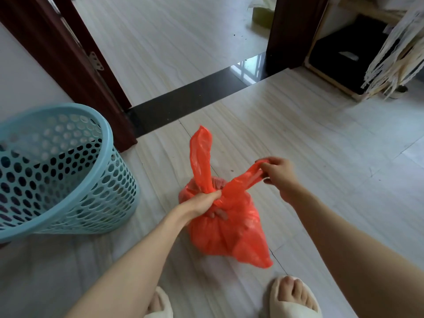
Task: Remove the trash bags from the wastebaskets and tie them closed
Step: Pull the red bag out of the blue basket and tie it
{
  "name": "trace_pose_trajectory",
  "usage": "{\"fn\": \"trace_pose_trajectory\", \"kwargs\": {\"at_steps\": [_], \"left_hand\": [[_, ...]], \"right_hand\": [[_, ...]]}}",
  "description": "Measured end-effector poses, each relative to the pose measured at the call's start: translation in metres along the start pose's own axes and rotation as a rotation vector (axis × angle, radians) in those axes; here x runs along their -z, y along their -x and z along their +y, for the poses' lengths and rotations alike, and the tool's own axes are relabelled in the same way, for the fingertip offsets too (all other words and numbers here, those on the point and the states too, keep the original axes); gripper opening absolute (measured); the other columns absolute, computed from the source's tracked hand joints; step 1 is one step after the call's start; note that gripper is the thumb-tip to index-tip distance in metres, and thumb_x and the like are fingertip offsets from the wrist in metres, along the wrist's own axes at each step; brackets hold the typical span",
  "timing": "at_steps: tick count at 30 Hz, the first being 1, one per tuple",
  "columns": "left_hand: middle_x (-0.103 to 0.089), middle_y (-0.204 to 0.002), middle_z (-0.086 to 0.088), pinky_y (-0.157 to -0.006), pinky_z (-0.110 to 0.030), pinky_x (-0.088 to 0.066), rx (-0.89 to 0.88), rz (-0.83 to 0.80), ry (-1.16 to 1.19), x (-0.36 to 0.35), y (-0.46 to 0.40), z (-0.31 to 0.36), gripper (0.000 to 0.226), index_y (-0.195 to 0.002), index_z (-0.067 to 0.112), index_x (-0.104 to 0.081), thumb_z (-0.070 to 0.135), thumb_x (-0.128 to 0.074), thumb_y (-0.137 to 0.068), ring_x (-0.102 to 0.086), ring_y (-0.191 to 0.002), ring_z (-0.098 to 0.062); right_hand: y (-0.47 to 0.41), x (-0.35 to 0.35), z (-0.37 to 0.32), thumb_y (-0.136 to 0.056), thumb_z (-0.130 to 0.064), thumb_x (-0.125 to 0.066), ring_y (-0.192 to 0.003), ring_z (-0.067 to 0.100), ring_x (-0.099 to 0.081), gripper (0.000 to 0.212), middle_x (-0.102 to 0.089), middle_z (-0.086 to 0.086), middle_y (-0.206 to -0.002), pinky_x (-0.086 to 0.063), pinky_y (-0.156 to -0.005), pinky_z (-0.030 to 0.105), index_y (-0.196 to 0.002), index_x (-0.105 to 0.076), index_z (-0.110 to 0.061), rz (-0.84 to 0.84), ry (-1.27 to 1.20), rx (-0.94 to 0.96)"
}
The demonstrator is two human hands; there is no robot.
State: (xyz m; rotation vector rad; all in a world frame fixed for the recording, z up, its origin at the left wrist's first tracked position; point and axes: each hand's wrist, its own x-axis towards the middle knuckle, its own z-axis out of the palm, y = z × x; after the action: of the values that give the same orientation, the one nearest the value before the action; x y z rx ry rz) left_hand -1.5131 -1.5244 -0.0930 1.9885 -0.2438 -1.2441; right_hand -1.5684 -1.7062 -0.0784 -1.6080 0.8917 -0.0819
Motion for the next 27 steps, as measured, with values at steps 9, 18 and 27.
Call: {"fn": "trace_pose_trajectory", "kwargs": {"at_steps": [9, 18, 27], "left_hand": [[-0.072, -0.062, 0.009, -0.039, -0.010, -0.033, 0.052, 0.059, 0.786, 0.033, -0.001, -0.005, 0.023, -0.084, 0.025, -0.057, 0.030, -0.039, -0.097, -0.045, -0.035, 0.002], [-0.064, -0.055, 0.012, -0.043, -0.011, -0.023, -0.063, 0.102, 1.018, 0.051, -0.001, 0.025, 0.034, -0.070, 0.021, -0.069, 0.003, -0.047, -0.090, -0.039, -0.033, 0.001], [-0.068, -0.106, -0.003, -0.085, -0.030, -0.041, -0.412, 0.302, -0.714, 0.036, 0.014, 0.022, 0.031, -0.098, 0.015, -0.064, 0.006, -0.047, -0.074, -0.060, -0.106, -0.020]], "right_hand": [[0.009, 0.037, -0.021, -0.085, -0.008, -0.031, -0.038, 0.014, -0.052, 0.042, -0.052, 0.002, -0.044, -0.044, -0.042, 0.014, -0.068, -0.069, -0.006, -0.371, -0.493, -0.302], [0.015, 0.034, 0.026, -0.092, -0.015, -0.038, -0.037, 0.008, -0.050, 0.029, -0.068, -0.003, -0.065, -0.041, -0.036, 0.014, -0.088, -0.065, -0.007, -0.663, -0.108, -0.631], [-0.001, 0.066, 0.041, -0.094, -0.011, -0.037, -0.072, 0.021, -0.057, 0.017, -0.056, 0.007, -0.090, -0.053, -0.043, 0.018, -0.097, -0.053, -0.008, 0.200, -0.594, -0.440]]}}
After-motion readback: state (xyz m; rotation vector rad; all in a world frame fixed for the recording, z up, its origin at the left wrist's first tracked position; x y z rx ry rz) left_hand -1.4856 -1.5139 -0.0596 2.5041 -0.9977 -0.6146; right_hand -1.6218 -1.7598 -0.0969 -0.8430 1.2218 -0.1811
